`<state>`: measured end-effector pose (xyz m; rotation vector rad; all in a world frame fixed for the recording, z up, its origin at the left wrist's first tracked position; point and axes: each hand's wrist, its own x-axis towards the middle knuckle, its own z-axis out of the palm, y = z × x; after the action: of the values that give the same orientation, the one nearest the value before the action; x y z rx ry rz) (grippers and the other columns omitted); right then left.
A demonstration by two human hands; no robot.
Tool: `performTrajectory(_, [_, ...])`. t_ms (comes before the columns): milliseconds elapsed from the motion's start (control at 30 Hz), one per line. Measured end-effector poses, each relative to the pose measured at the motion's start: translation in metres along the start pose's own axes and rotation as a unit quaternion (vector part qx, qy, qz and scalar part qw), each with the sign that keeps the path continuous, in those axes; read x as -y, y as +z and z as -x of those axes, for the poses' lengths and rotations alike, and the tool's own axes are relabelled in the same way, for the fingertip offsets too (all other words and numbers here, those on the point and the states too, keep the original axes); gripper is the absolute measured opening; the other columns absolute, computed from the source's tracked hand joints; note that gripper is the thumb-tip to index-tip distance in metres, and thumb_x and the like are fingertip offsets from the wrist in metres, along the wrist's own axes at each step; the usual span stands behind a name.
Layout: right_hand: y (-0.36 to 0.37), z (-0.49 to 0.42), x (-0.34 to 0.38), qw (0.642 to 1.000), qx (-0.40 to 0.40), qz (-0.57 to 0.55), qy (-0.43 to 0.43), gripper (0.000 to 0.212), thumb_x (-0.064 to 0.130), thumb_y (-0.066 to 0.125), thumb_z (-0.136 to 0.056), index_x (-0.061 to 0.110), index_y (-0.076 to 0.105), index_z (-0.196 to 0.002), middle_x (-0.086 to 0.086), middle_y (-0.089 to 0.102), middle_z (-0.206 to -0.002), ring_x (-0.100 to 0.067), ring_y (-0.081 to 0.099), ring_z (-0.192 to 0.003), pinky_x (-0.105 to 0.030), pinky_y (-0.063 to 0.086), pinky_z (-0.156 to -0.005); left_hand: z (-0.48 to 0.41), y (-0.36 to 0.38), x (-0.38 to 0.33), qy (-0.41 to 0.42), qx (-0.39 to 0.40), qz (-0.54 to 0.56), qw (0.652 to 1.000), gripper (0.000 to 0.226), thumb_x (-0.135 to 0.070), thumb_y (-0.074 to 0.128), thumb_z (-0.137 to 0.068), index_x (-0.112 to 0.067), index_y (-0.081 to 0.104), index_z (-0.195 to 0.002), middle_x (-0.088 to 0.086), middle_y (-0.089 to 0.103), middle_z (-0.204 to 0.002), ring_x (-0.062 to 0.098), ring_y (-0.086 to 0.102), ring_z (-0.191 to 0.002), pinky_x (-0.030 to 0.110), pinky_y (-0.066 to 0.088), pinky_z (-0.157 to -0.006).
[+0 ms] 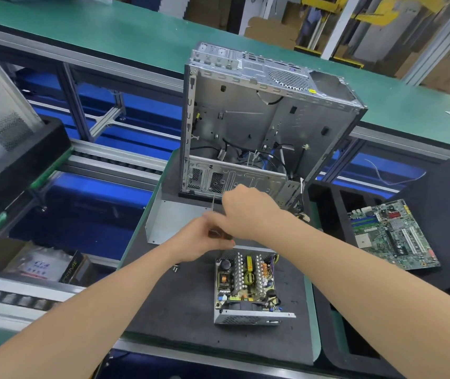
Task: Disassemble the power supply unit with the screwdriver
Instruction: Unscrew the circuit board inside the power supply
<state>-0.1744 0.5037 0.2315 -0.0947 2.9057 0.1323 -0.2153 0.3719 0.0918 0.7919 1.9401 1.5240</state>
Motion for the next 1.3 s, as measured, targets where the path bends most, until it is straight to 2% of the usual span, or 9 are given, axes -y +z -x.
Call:
performTrajectory(133, [0.005, -0.001, 0.006, 0.998, 0.065, -0.008, 0.011, 0.018, 0.027, 0.050, -0.101, 0.012, 0.052, -0.089, -0.009, 0.052, -0.086, -0.025, 0.049, -0.060, -0.030, 0.036, -0.050, -0.001, 0.000, -0.001, 0.005, 0.015, 0.012, 1.000, 0.030, -0.009, 0.086, -0.087, -0.035, 0.076, -0.097, 0.000, 0.081, -0.100, 0.009, 0.076, -0.093, 0.019, 0.057, -0.085])
performTrajectory(400, [0.003, -0.001, -0.013, 0.949, 0.087, 0.066, -0.294, 0.012, 0.008, 0.068, -0.085, 0.016, 0.068, -0.094, 0.002, 0.049, -0.097, -0.019, 0.047, -0.093, -0.035, 0.045, -0.073, 0.004, -0.002, -0.001, -0.006, 0.042, -0.029, 0.999, 0.014, -0.012, 0.079, -0.094, -0.002, 0.075, -0.102, -0.005, 0.078, -0.091, 0.005, 0.070, -0.089, 0.024, 0.056, -0.084])
performTrajectory(533, [-0.001, -0.004, -0.011, 0.962, 0.101, 0.029, -0.252, 0.022, 0.023, 0.075, -0.082, 0.018, 0.060, -0.098, 0.005, 0.047, -0.094, -0.018, 0.050, -0.090, -0.035, 0.046, -0.066, 0.004, 0.000, -0.004, -0.011, 0.014, -0.009, 1.000, 0.018, -0.013, 0.081, -0.091, -0.004, 0.076, -0.106, 0.002, 0.080, -0.097, 0.010, 0.072, -0.093, 0.032, 0.058, -0.089])
performTrajectory(633, [0.002, -0.006, -0.002, 0.996, 0.044, 0.037, -0.067, 0.039, 0.054, 0.060, -0.091, 0.017, 0.048, -0.092, 0.000, 0.052, -0.087, -0.025, 0.052, -0.074, -0.034, 0.042, -0.057, 0.004, -0.001, -0.005, -0.003, 0.030, -0.006, 1.000, 0.010, -0.016, 0.080, -0.092, -0.021, 0.079, -0.101, 0.000, 0.080, -0.101, 0.011, 0.073, -0.098, 0.030, 0.057, -0.092])
performTrajectory(733, [0.012, -0.009, 0.009, 0.994, 0.061, -0.006, 0.086, 0.031, 0.043, 0.046, -0.103, 0.015, 0.046, -0.088, -0.006, 0.044, -0.079, -0.030, 0.055, -0.075, -0.038, 0.048, -0.064, 0.003, 0.002, -0.005, -0.012, 0.026, 0.020, 0.999, 0.022, -0.009, 0.081, -0.092, -0.017, 0.074, -0.111, 0.004, 0.080, -0.108, 0.019, 0.075, -0.106, 0.031, 0.056, -0.099])
performTrajectory(867, [0.012, -0.011, 0.003, 0.998, 0.069, 0.006, -0.010, 0.019, 0.024, 0.054, -0.098, 0.013, 0.050, -0.083, -0.003, 0.045, -0.074, -0.022, 0.052, -0.063, -0.029, 0.038, -0.049, 0.003, 0.001, -0.006, -0.003, 0.044, 0.012, 0.999, 0.019, -0.010, 0.077, -0.095, -0.020, 0.074, -0.110, 0.000, 0.081, -0.107, 0.016, 0.075, -0.104, 0.020, 0.055, -0.093])
performTrajectory(1100, [0.005, -0.003, -0.026, 0.942, 0.094, 0.056, -0.316, 0.015, 0.016, 0.070, -0.086, 0.020, 0.061, -0.097, 0.000, 0.052, -0.097, -0.020, 0.054, -0.085, -0.039, 0.050, -0.070, 0.005, 0.000, -0.012, 0.018, 0.059, -0.021, 0.998, 0.019, -0.009, 0.078, -0.094, -0.026, 0.076, -0.102, 0.004, 0.079, -0.104, 0.014, 0.071, -0.099, 0.029, 0.055, -0.096])
performTrajectory(1200, [0.004, -0.002, -0.024, 0.944, 0.089, 0.079, -0.309, 0.021, 0.021, 0.073, -0.086, 0.018, 0.061, -0.103, 0.000, 0.050, -0.102, -0.022, 0.057, -0.090, -0.040, 0.051, -0.066, 0.003, 0.000, -0.010, 0.007, 0.041, -0.028, 0.999, 0.009, -0.016, 0.084, -0.089, -0.018, 0.080, -0.097, 0.010, 0.078, -0.099, 0.019, 0.071, -0.094, 0.041, 0.054, -0.097])
performTrajectory(1300, [-0.001, -0.002, -0.014, 0.985, 0.056, 0.046, -0.158, 0.046, 0.060, 0.072, -0.082, 0.018, 0.056, -0.091, 0.003, 0.051, -0.086, -0.023, 0.058, -0.079, -0.034, 0.043, -0.055, 0.006, 0.001, -0.011, 0.010, 0.033, 0.008, 0.999, 0.014, -0.029, 0.086, -0.082, -0.026, 0.080, -0.095, 0.003, 0.078, -0.096, 0.015, 0.070, -0.093, 0.040, 0.056, -0.093])
